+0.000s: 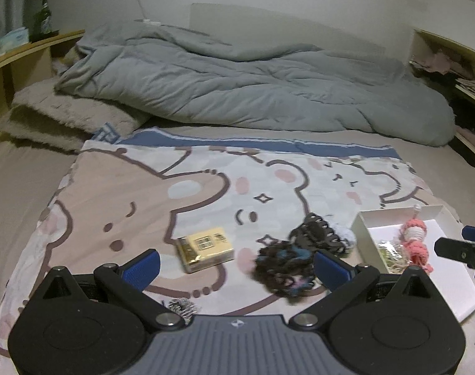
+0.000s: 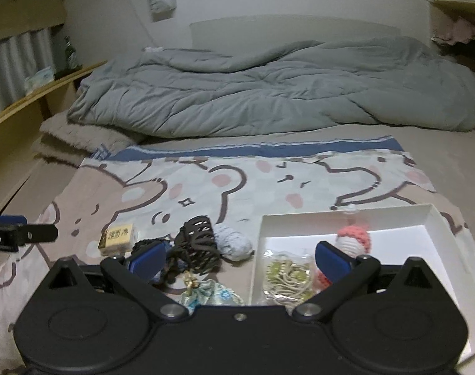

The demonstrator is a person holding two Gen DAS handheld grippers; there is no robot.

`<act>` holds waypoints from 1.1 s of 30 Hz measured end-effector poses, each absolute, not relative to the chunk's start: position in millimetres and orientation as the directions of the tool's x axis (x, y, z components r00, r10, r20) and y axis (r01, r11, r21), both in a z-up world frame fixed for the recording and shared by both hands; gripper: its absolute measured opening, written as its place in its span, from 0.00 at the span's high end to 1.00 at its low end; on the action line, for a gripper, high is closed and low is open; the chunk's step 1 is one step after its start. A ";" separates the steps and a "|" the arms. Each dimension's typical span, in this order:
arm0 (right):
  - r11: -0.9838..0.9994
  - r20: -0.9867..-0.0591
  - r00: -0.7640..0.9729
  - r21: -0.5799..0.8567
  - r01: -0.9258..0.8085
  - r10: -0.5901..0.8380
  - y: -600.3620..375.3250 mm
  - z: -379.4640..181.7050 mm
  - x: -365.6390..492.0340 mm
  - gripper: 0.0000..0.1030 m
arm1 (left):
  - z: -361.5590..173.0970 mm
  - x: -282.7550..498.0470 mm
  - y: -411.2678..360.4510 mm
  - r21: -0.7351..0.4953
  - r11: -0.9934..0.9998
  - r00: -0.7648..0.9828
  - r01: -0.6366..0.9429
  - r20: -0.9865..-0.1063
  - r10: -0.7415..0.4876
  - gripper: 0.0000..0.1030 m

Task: Organize objects
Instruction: 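Withdraw both grippers from the box back toward the remaining items, then grasp the twisted blue-and-yellow rope with the left gripper while the right gripper grasps the blue floral pouch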

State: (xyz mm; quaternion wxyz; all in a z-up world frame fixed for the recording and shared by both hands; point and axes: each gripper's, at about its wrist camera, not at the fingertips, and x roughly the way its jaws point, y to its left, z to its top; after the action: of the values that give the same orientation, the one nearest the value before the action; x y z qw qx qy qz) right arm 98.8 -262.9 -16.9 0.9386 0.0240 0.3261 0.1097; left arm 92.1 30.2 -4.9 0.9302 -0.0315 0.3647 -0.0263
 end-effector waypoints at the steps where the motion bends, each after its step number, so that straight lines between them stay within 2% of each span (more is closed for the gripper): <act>1: 0.973 -0.609 0.760 0.112 -0.200 0.227 -259.8 -18.4 100.2 0.00 | -5.6 92.3 34.3 -0.081 0.997 0.731 0.018 -0.679 -0.069 0.00; 10: 0.966 -0.628 0.743 0.059 -0.251 0.231 -233.5 -37.0 112.6 0.00 | -17.9 92.9 58.3 -0.069 0.998 0.723 -0.004 -0.689 -0.045 0.00; 16: 0.941 -0.690 0.688 -0.029 -0.336 0.225 -212.1 -56.6 117.4 0.00 | -37.1 97.6 75.0 -0.112 0.993 0.653 -0.030 -0.755 -0.065 0.00; 20: 0.904 -0.742 0.636 -0.098 -0.417 0.213 -196.7 -73.6 117.0 0.01 | -53.6 103.5 87.6 -0.159 0.980 0.586 -0.117 -0.808 -0.062 0.00; 23: 0.861 -0.780 0.590 -0.139 -0.489 0.208 -184.9 -85.8 115.7 0.15 | -65.4 107.3 91.9 -0.189 0.973 0.552 -0.136 -0.829 -0.084 0.00; 25: 0.832 -0.811 0.547 -0.148 -0.535 0.207 -177.4 -94.6 114.7 0.19 | -72.5 109.5 93.5 -0.202 0.968 0.536 -0.151 -0.839 -0.091 0.02; 27: 0.802 -0.835 0.517 -0.174 -0.571 0.187 -169.7 -104.6 113.9 0.26 | -80.5 112.3 94.6 -0.217 0.961 0.515 -0.170 -0.851 -0.101 0.08; 33: 0.755 -0.866 0.477 -0.209 -0.622 0.153 -155.5 -125.1 115.6 0.49 | -102.4 118.2 97.3 -0.226 0.952 0.456 -0.208 -0.883 -0.111 0.18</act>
State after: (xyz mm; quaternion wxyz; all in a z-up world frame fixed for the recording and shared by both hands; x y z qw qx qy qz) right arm 115.6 -155.5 -125.1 0.8196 -0.2583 0.4535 0.2364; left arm 118.2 97.3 -102.4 0.8394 -0.1528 0.5208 0.0290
